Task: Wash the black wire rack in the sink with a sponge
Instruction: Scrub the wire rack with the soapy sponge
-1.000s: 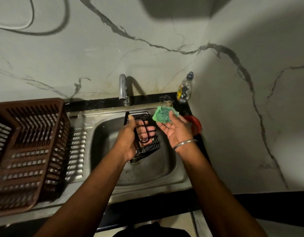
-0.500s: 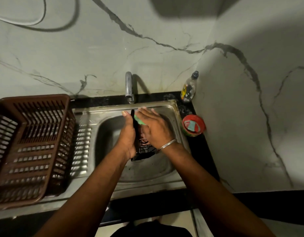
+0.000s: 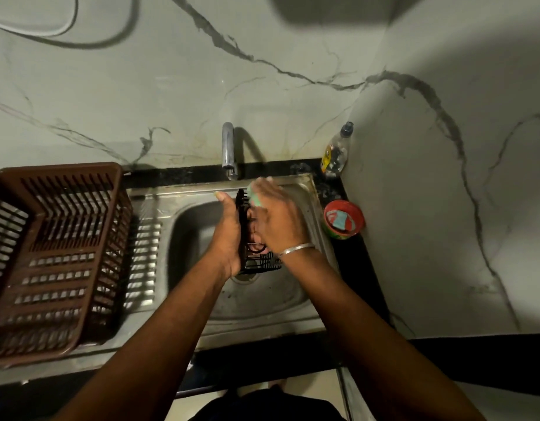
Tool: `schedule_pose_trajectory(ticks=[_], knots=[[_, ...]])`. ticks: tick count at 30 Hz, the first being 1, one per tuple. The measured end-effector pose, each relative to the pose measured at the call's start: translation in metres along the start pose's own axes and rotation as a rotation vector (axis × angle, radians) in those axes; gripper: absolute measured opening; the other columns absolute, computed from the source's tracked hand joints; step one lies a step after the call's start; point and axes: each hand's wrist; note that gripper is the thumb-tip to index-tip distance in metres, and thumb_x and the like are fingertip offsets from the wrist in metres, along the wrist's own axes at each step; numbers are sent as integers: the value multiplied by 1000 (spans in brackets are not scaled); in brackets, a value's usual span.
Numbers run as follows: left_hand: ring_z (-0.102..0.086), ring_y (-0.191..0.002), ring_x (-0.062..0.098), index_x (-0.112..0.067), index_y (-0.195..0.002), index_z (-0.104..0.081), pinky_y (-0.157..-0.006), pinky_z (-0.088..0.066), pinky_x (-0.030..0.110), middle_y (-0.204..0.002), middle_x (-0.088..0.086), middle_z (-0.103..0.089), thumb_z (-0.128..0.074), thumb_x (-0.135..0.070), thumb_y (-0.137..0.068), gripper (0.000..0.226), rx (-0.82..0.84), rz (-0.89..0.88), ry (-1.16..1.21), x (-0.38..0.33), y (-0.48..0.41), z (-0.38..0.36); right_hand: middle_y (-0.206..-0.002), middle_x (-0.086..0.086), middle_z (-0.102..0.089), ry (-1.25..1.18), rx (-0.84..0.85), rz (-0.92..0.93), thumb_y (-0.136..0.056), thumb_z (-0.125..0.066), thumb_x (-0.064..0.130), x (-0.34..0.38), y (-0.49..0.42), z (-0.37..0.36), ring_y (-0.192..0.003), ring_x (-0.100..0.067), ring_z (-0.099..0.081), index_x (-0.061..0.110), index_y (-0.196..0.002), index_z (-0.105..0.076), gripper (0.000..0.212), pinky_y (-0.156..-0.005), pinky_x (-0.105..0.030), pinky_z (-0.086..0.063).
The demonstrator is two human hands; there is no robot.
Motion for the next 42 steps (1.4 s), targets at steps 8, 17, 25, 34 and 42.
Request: schedule_pose_trajectory(ticks=[8, 17, 25, 34, 42], knots=[[-80, -100, 19, -25, -125, -73, -73, -63, 30, -107, 6, -83, -13, -86, -97, 90, -2, -51, 5, -2, -4, 0, -163, -13, -42, 139, 211, 149, -102, -26, 30, -7, 19, -2, -156, -25, -31, 6, -155, -45, 61, -130, -44, -23], [-80, -100, 22, -20, -129, -72, -77, -64, 34, -109, 9, -82, -18, -87, -95, 93, -10, -36, 32, 2, -15, 1, -162, -13, -44, 146, 125, 139, -103, -32, 25, -5, 30, -7, -155, -26, -34, 6, -154, -47, 56, -129, -46, -25], [-70, -127, 33, -9, -151, -56, -117, -48, 49, -138, 17, -71, -20, -96, -87, 113, 46, 39, 102, -5, -31, 8, -163, -15, -42, 142, 118, 147, -103, -32, 27, 1, 40, -7, -156, -28, -31, 4, -154, -47, 58, -129, -47, -21], [-57, -139, 42, 1, -149, -53, -109, -53, 57, -144, 30, -61, -31, -87, -94, 105, 261, 83, 432, -8, -31, 17, -162, -16, -42, 164, 84, 321, -101, -42, 22, -9, 55, -4, -157, -29, -29, 3, -152, -50, 55, -129, -50, -22], [-68, -126, 41, 1, -147, -55, -103, -56, 56, -140, 33, -64, -41, -55, -110, 69, 271, 100, 536, -6, -30, 20, -164, -13, -41, 116, 4, 323, -102, -44, 20, -19, 69, 5, -158, -25, -28, 4, -153, -50, 54, -125, -54, -27]])
Point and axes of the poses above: each hand's wrist, its own y-axis away from the middle knuckle, its own z-axis out of the back of the hand, x = y × z
